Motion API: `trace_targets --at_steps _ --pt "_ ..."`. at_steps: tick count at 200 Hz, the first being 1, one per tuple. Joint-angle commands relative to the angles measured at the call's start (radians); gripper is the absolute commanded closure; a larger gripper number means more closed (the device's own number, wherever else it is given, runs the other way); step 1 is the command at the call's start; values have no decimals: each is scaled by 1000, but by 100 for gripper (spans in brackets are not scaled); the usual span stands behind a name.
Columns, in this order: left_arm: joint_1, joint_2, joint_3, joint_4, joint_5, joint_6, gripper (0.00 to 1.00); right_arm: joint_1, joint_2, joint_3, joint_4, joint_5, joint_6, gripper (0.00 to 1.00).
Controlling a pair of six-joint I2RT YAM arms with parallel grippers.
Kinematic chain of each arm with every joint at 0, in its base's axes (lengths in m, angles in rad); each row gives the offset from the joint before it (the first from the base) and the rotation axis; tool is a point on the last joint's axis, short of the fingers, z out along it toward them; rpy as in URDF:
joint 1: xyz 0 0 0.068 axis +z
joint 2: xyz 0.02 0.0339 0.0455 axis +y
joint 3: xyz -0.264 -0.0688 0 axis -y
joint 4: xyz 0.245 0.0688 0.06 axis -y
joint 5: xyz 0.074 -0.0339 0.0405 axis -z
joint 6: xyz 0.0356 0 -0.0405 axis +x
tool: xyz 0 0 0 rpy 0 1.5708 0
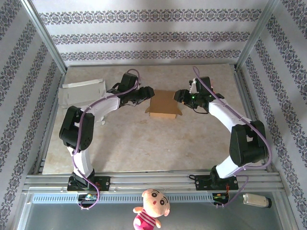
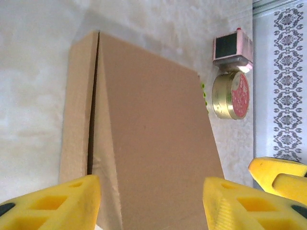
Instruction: Fold the paper box
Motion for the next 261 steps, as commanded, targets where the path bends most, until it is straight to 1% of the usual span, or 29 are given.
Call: trace_targets --at_steps 1,12,20,50,71,85,108,126,140,157,174,202,211,226,239,244,248,261 --pt "0 32 30 -56 -5 70 41 24 57 11 -29 32 -42 39" --pt "0 63 32 -41 36 67 41 32 89 4 -35 57 -62 38" --pt "-1 84 28 -43 44 70 42 36 108 -6 -37 82 -77 38" --pt "-4 134 -24 -64 10 125 50 40 161 -49 -33 140 -119 38" --pt "-3 152 -63 -52 27 128 55 39 175 -58 -39 146 -134 42" --pt "-3 143 -74 -58 16 136 57 36 167 -52 -43 135 -133 44" --pt "0 97 -66 -78 -31 154 57 31 130 -26 -39 94 -115 43" --pt "5 60 -50 -71 -46 159 52 24 106 -8 -9 71 -96 41" --pt "11 47 -41 -52 -34 147 48 15 111 6 11 86 -93 42" --pt "16 47 -38 -19 -4 119 47 -5 144 21 32 92 -79 47" --pt "19 49 -44 3 7 103 47 -21 186 31 57 53 -51 52" --pt "19 51 -64 22 13 89 46 -21 235 34 80 3 -37 60" --pt "19 52 -70 23 12 88 46 -22 247 29 91 -6 -38 67" --pt "22 52 -77 24 12 87 46 -25 265 22 86 -11 -44 72" --pt "24 51 -81 31 16 84 44 -27 270 5 89 4 -49 76" --pt "24 51 -82 36 19 81 43 -28 270 -3 90 7 -50 79" --pt "26 51 -82 41 25 77 41 -29 269 -8 93 8 -54 83" --pt "29 55 -83 66 50 59 34 -31 267 -27 101 0 -59 90"
